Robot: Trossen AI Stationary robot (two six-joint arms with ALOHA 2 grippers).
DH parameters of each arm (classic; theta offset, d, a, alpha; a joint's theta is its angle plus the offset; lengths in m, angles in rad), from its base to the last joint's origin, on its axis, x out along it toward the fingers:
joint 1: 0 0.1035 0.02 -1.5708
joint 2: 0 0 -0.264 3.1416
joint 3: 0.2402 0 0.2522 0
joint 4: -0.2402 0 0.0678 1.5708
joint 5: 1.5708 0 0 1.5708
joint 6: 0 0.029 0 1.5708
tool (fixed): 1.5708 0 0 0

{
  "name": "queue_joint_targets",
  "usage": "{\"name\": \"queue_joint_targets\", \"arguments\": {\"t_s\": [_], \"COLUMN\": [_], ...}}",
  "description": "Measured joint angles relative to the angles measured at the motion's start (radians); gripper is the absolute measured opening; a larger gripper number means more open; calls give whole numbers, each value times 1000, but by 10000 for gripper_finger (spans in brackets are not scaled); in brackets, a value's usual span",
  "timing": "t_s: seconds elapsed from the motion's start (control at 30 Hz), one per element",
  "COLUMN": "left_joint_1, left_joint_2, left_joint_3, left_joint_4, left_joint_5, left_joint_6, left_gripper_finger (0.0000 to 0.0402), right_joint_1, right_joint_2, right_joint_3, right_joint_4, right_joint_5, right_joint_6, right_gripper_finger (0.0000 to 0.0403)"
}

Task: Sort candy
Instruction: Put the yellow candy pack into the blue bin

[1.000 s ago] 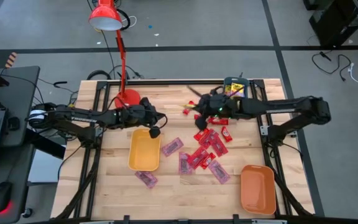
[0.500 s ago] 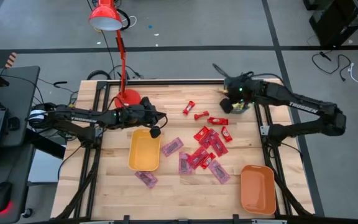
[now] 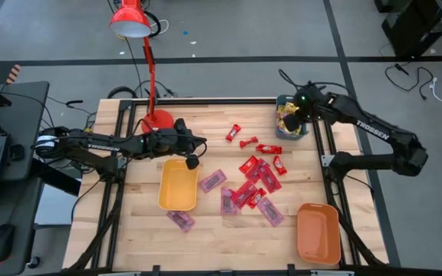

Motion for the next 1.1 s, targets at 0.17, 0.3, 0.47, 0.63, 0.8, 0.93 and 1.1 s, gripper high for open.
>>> {"name": "queue_joint_targets", "arguments": {"t_s": [0.17, 0.3, 0.47, 0.63, 0.8, 0.93, 1.1], "left_joint_1": [0, 0, 0, 0, 0, 0, 0], "left_joint_2": [0, 0, 0, 0, 0, 0, 0], "left_joint_3": [0, 0, 0, 0, 0, 0, 0], "left_joint_4": [8, 21, 23, 26, 32, 31, 31], "left_joint_5": [0, 0, 0, 0, 0, 0, 0], "left_joint_6": [11, 10, 10, 10, 10, 10, 10], "left_gripper_finger": [15, 15, 15, 15, 15, 15, 15], "right_joint_1": [-61, -80, -98, -110, -111, -111, -111], "right_joint_2": [0, 0, 0, 0, 0, 0, 0], "right_joint_3": [-101, -202, -306, -363, -375, -375, -375], "right_joint_4": [84, 233, 383, 459, 476, 473, 461], "right_joint_5": [-45, -64, -96, -100, -101, -100, -94], "right_joint_6": [34, 98, 166, 197, 197, 194, 193], "right_gripper_finger": [0, 0, 0, 0, 4, 19, 50]}}
